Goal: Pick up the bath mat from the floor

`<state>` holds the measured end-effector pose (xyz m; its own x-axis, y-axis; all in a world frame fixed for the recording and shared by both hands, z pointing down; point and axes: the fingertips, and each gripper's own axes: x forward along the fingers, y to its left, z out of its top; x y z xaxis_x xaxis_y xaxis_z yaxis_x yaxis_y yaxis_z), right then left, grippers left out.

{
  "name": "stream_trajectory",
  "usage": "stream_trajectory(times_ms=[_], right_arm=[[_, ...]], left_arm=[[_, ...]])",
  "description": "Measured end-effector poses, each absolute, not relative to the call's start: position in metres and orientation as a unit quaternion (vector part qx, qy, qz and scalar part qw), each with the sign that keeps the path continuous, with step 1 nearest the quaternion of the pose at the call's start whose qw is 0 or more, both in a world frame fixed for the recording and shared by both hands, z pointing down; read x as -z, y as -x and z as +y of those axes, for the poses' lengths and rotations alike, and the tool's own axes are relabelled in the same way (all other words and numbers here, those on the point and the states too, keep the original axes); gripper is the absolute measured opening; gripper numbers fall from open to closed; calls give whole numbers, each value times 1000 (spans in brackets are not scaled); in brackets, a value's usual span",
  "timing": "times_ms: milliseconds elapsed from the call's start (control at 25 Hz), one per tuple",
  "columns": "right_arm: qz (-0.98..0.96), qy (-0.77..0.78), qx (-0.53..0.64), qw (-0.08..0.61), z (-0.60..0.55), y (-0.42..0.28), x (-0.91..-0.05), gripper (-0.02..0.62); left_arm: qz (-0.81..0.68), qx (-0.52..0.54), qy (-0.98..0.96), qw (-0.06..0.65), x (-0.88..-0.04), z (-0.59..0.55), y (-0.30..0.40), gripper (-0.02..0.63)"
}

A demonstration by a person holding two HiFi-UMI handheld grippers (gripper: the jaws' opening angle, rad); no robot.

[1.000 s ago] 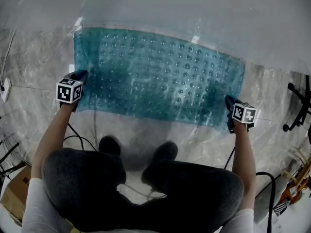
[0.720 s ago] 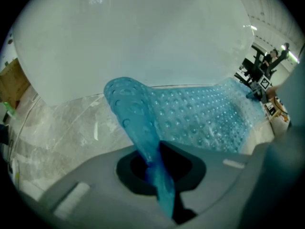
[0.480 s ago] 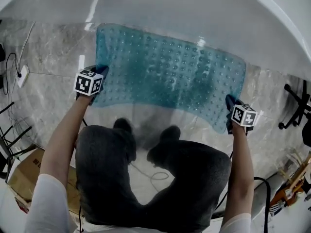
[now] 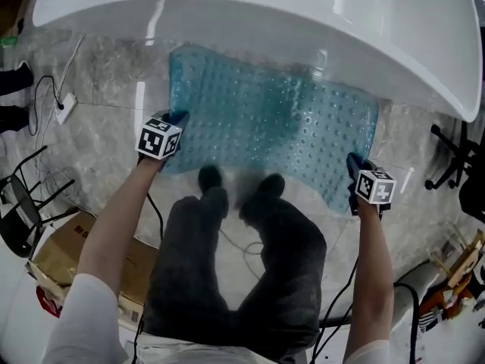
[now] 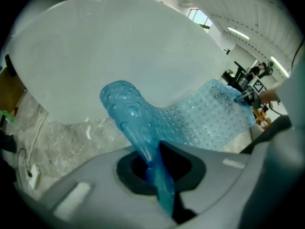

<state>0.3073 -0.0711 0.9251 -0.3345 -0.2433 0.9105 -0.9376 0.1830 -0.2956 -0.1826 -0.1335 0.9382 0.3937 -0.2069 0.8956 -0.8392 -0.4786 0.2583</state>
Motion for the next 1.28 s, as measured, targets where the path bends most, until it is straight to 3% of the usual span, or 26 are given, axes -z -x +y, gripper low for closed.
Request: stream_trajectory(times_ms=[400, 840, 1280], right_arm=[[-679, -411, -484, 369, -19, -260, -758, 23], [-661, -446, -554, 240, 30, -178, -552, 23], [-707, -454, -512, 178, 65, -145, -367, 23]], left_arm=[[-304, -422, -771, 368, -750, -75, 203, 18], [-315, -371, -772, 408, -550, -29, 245, 20], [-321, -319, -815, 362, -368, -7, 250, 20]])
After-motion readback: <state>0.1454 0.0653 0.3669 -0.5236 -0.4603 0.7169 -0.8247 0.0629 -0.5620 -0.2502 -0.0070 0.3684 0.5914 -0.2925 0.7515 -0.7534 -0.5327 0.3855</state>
